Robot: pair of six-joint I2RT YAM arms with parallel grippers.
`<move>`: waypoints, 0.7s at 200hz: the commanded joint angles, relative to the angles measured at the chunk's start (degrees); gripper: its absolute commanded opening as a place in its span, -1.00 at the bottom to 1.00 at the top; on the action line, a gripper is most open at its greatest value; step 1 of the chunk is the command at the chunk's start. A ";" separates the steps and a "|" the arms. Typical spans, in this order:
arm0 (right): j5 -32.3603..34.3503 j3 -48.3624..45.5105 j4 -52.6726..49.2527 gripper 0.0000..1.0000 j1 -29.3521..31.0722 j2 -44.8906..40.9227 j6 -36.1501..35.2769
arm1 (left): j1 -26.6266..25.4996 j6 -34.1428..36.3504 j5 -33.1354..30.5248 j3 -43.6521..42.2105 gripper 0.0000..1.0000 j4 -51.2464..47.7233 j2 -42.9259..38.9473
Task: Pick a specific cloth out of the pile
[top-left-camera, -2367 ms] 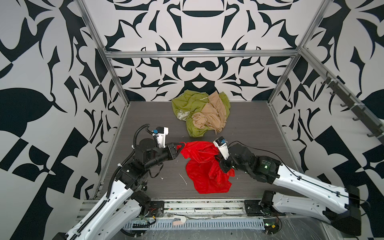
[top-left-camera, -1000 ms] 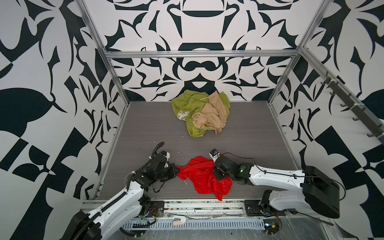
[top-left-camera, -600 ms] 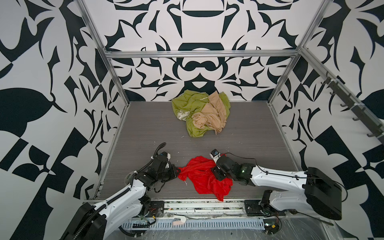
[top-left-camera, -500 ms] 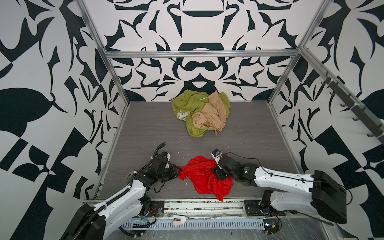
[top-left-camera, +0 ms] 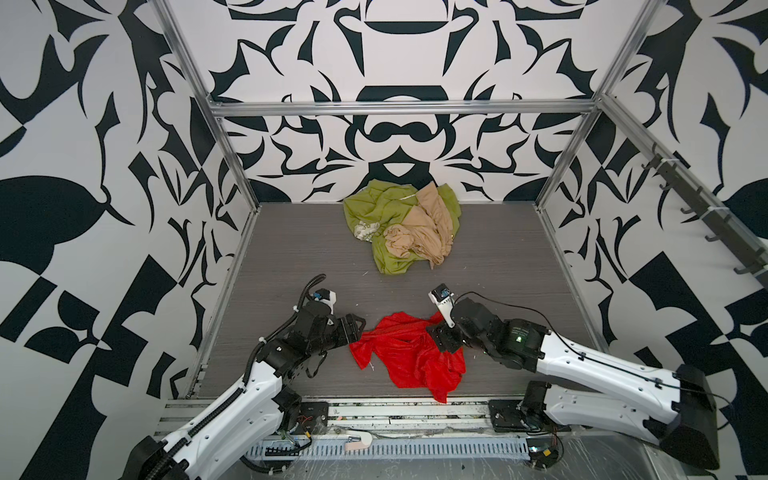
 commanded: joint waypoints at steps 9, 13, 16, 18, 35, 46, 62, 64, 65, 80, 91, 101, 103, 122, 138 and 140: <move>10.68 2.93 2.81 0.67 -1.47 -1.27 -7.25 | 0.97 8.11 -8.07 5.97 0.99 -4.01 -0.85; 11.75 2.43 4.08 0.69 -2.05 -1.45 -8.02 | 1.09 9.43 -9.09 6.56 0.99 -3.94 -0.58; 12.60 1.94 5.14 0.70 -2.60 -1.62 -8.43 | 1.10 10.52 -10.13 6.90 0.99 -3.69 -0.38; 13.20 1.55 6.01 0.70 -2.99 -1.71 -8.63 | 1.11 11.21 -10.76 7.17 0.99 -3.58 -0.23; 21.55 -2.40 14.63 0.66 -5.02 -2.27 -10.04 | 1.32 16.27 -18.06 9.25 0.99 -2.69 2.30; 24.04 -5.58 21.31 0.66 -6.72 -2.54 -13.26 | 1.59 19.79 -21.67 11.37 0.98 -1.59 4.60; 22.36 -8.66 28.11 0.66 -11.01 -3.20 -17.02 | 1.71 23.69 -26.75 13.30 0.98 0.94 7.50; 22.01 -9.03 28.74 0.66 -11.47 -3.31 -17.59 | 1.79 23.95 -27.18 13.63 0.99 1.07 7.83; 21.88 -9.17 29.04 0.66 -11.72 -3.38 -17.86 | 1.75 24.11 -27.26 13.80 0.99 1.15 7.99; 20.86 -11.94 34.08 0.66 -14.39 -4.33 -21.12 | 2.76 27.74 -27.17 14.62 0.99 3.81 10.14; 20.58 -13.88 36.90 0.67 -16.39 -4.62 -22.37 | 3.03 29.34 -28.56 14.28 0.99 5.93 10.97; 20.30 -15.38 38.79 0.68 -18.12 -4.71 -23.86 | 3.63 32.13 -28.59 13.24 0.99 8.99 11.11; 20.27 -15.81 39.12 0.68 -18.47 -4.68 -24.09 | 3.80 32.59 -28.54 13.08 0.99 9.41 11.13; 20.29 -18.75 42.62 0.69 -21.51 -3.86 -25.50 | 6.21 36.25 -27.11 11.75 0.98 13.66 11.03; 19.46 -20.88 46.86 0.74 -24.62 -2.16 -25.63 | 10.68 37.85 -24.86 10.67 0.99 16.06 12.05; 19.11 -21.14 47.43 0.75 -24.98 -1.85 -25.54 | 11.35 38.10 -24.42 10.58 0.99 16.21 12.31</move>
